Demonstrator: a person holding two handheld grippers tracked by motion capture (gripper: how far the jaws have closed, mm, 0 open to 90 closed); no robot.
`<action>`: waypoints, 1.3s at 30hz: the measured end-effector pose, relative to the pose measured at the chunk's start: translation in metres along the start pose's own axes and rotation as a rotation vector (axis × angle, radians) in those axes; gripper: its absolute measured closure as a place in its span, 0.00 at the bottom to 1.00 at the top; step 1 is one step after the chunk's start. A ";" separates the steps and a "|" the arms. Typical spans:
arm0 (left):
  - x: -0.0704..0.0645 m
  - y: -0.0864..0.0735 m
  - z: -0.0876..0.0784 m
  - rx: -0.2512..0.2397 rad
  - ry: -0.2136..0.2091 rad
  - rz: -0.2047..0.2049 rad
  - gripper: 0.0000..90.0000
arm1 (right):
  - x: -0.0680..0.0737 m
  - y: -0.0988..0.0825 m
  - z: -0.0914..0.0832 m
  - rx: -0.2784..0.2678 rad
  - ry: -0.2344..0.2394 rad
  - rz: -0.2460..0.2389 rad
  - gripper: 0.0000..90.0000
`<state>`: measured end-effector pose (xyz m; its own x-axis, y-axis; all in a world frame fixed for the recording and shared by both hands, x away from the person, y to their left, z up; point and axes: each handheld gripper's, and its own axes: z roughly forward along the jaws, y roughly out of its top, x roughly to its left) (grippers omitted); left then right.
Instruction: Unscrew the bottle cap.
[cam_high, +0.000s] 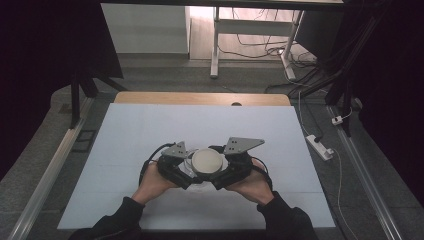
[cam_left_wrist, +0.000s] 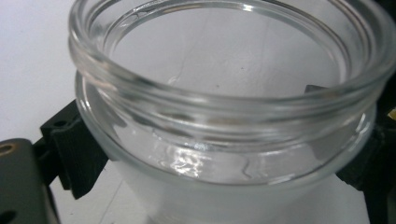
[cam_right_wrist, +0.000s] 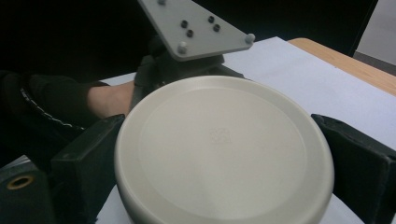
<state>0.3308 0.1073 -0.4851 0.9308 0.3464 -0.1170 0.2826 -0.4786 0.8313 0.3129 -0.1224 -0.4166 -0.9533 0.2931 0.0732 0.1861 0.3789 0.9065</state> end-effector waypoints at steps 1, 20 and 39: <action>0.001 0.000 0.000 -0.001 0.004 -0.003 0.08 | 0.001 0.000 -0.001 -0.001 -0.002 0.000 0.08; 0.024 0.008 0.000 -0.028 0.064 -0.030 0.08 | 0.018 -0.007 -0.010 0.001 0.000 0.003 0.08; 0.042 0.021 0.003 -0.061 0.107 -0.024 0.08 | 0.026 -0.028 -0.008 0.034 0.002 0.009 0.08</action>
<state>0.3763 0.1086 -0.4740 0.8927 0.4433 -0.0815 0.2871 -0.4199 0.8610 0.2808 -0.1321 -0.4374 -0.9520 0.2948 0.0818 0.2022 0.4059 0.8913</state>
